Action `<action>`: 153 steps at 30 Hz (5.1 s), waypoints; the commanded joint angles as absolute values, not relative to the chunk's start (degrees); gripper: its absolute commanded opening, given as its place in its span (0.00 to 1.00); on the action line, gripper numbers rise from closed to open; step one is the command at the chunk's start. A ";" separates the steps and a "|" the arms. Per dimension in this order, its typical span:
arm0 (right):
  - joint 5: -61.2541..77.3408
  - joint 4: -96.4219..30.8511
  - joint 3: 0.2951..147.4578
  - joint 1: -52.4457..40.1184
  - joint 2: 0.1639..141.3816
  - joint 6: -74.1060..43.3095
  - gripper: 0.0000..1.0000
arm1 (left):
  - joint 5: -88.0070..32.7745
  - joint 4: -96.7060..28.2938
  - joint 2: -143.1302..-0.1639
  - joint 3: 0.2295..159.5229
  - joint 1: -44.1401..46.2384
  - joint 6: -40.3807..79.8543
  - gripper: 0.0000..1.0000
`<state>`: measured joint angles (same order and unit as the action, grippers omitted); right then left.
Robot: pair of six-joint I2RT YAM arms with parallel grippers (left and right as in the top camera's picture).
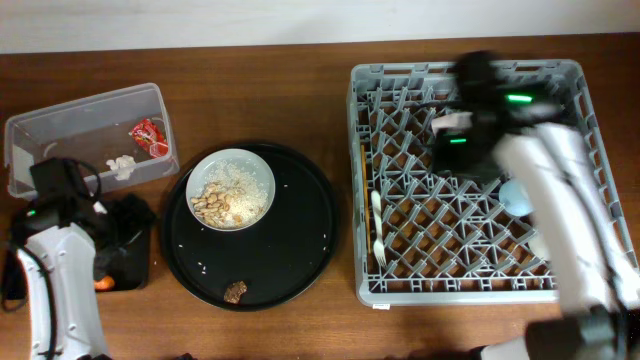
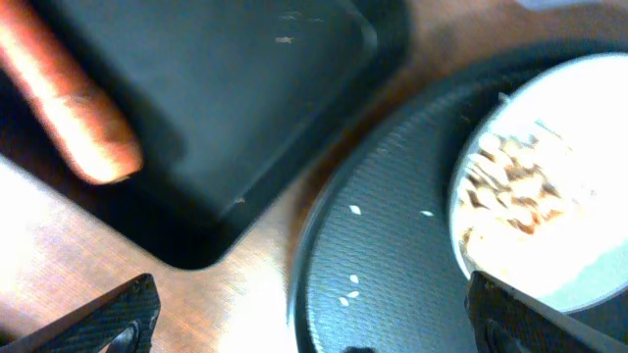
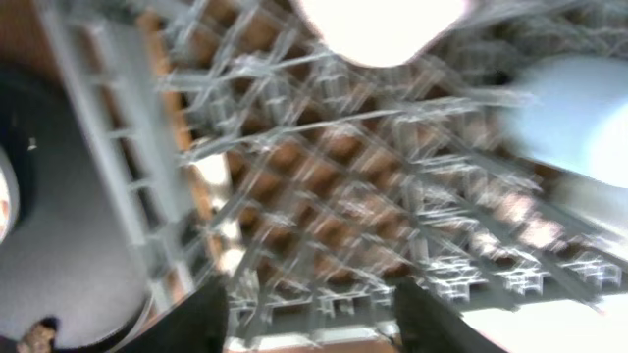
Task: Sort waste into correct bins and load items into the dishwasher rack
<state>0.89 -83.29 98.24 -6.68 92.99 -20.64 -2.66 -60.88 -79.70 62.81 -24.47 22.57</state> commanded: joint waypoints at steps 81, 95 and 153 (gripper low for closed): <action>3.18 -85.45 87.05 7.05 89.82 -10.26 0.60 | 6.96 -68.75 -116.20 86.63 19.99 20.29 0.00; 3.18 -85.45 87.05 7.05 89.82 -10.13 0.60 | 10.41 -74.61 -114.50 89.21 23.94 24.84 0.00; 2.33 -85.45 86.35 7.05 89.82 -9.63 0.60 | -27.29 -66.92 -100.36 89.19 -30.00 0.64 0.00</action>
